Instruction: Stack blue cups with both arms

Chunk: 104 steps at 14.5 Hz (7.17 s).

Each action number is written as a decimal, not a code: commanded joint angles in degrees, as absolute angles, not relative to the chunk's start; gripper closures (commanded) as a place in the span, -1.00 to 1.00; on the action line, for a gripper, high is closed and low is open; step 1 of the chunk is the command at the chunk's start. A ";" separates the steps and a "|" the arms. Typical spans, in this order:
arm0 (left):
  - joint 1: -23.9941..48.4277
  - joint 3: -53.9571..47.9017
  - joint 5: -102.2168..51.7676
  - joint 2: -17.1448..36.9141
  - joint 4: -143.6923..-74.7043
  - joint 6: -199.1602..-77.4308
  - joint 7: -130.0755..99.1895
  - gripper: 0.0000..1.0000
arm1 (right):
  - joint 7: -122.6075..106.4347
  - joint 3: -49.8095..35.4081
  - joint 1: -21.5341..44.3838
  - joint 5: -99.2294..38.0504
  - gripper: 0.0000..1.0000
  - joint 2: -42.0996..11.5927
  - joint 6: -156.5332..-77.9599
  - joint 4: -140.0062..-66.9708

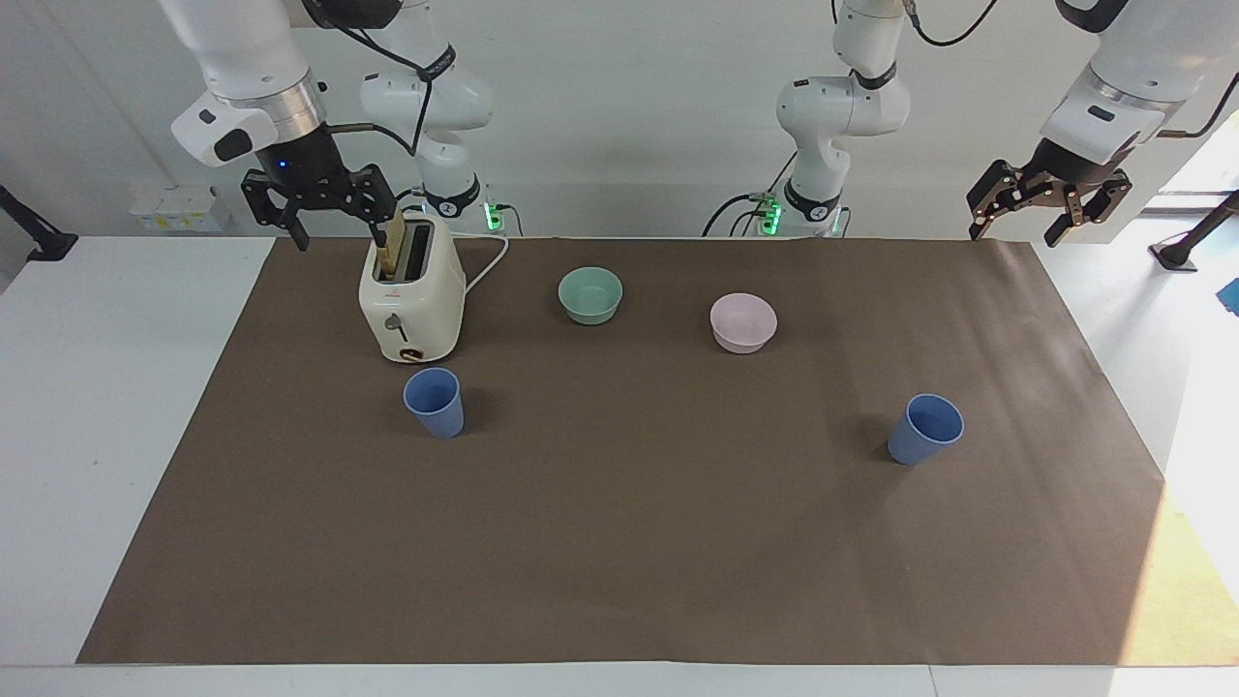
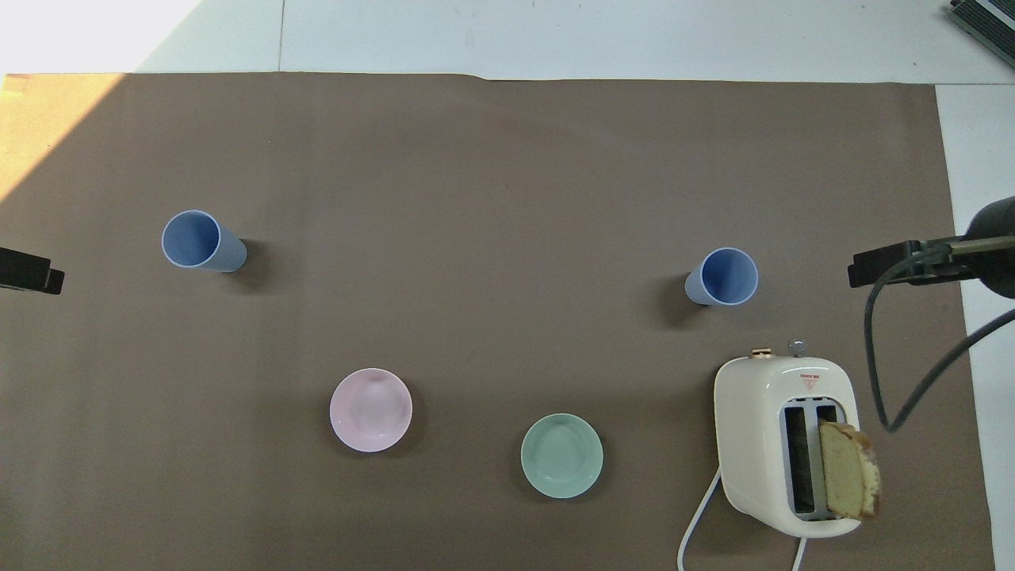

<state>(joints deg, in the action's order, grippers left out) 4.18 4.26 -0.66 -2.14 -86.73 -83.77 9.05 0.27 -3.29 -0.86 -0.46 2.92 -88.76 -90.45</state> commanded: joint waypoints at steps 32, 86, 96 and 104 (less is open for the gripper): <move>3.78 3.87 -0.35 -3.34 -87.80 -83.85 13.89 -1.00 | 0.97 -2.90 -0.62 -1.49 -1.00 3.08 -89.12 -90.79; 2.02 3.87 -1.05 -3.26 -109.07 -111.88 16.52 -1.00 | 0.97 -2.90 -0.62 -1.49 -1.00 3.08 -89.12 -90.79; 0.97 3.87 -6.66 5.35 -110.92 -122.33 16.52 -1.00 | 0.97 -2.90 -0.62 -1.49 -1.00 3.08 -89.12 -90.79; 0.44 3.87 -7.03 11.68 -110.83 -131.56 16.70 -0.51 | 0.97 -2.90 -0.62 -1.49 -1.00 3.08 -89.12 -90.79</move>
